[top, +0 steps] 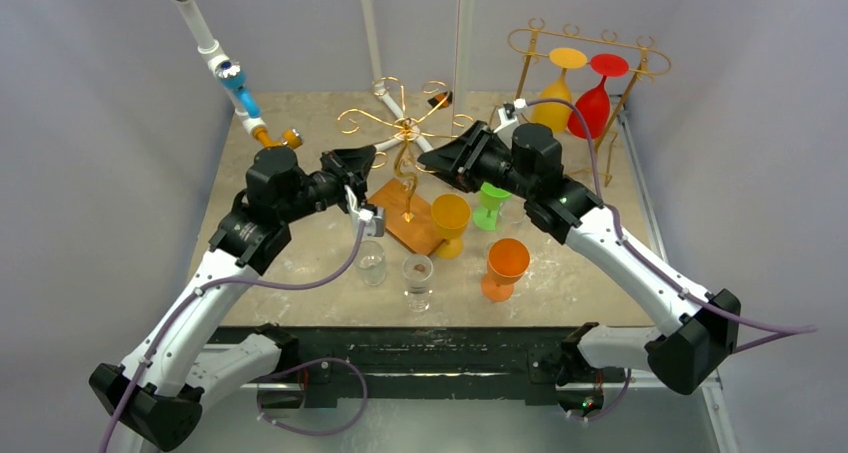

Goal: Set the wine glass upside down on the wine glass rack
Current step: Move the wine rack to the center of the board.

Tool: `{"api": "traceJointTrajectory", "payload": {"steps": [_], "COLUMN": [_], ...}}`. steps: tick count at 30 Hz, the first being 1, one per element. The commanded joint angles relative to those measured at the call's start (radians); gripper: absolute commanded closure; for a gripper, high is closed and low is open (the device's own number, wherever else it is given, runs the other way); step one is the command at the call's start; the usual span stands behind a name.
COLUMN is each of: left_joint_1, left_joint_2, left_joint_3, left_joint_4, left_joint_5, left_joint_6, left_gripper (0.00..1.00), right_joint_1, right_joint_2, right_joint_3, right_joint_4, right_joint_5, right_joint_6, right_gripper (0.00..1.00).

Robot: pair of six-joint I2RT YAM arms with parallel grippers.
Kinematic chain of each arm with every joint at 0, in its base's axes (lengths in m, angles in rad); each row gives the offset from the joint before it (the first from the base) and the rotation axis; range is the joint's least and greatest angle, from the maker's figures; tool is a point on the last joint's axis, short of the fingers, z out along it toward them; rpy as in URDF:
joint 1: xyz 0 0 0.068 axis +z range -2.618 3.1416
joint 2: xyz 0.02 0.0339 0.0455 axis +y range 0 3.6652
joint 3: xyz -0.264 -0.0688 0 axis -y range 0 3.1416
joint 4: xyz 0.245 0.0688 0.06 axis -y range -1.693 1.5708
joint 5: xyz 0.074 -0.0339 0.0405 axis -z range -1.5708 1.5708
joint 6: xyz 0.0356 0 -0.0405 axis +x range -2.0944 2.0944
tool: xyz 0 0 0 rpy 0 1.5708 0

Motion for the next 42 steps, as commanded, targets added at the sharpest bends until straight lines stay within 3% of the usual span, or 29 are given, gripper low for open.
{"api": "traceJointTrajectory", "payload": {"steps": [1, 15, 16, 19, 24, 29, 42], "left_joint_1": [-0.011, -0.011, -0.011, -0.012, -0.012, -0.012, -0.011], "left_joint_2": [-0.061, -0.163, -0.165, -0.18, -0.208, -0.23, -0.222], "left_joint_3": [0.09, 0.046, 0.043, 0.021, -0.013, -0.024, -0.026], "left_joint_4": [-0.041, -0.17, -0.182, -0.22, -0.269, -0.292, -0.291], "left_joint_5": [0.074, 0.091, 0.092, 0.088, 0.077, 0.066, 0.047], "left_joint_6": [-0.042, -0.032, -0.032, -0.031, -0.026, -0.036, -0.059], "left_gripper": [1.0, 1.0, 0.98, 0.75, 0.62, 0.64, 0.71], "right_joint_1": [-0.003, -0.003, -0.003, -0.002, -0.003, -0.003, 0.077], "right_joint_2": [0.031, 0.013, 0.01, -0.004, -0.035, -0.059, -0.034], "right_joint_3": [0.02, 0.048, 0.052, 0.058, 0.071, 0.083, 0.131], "right_joint_4": [-0.129, -0.21, -0.221, -0.255, -0.358, -0.452, -0.426], "right_joint_5": [0.007, 0.045, 0.05, 0.069, 0.14, 0.237, 0.152], "right_joint_6": [-0.058, -0.119, -0.128, -0.162, -0.252, -0.35, -0.438], "right_gripper": [0.52, 0.37, 0.36, 0.34, 0.29, 0.27, 0.19]}}
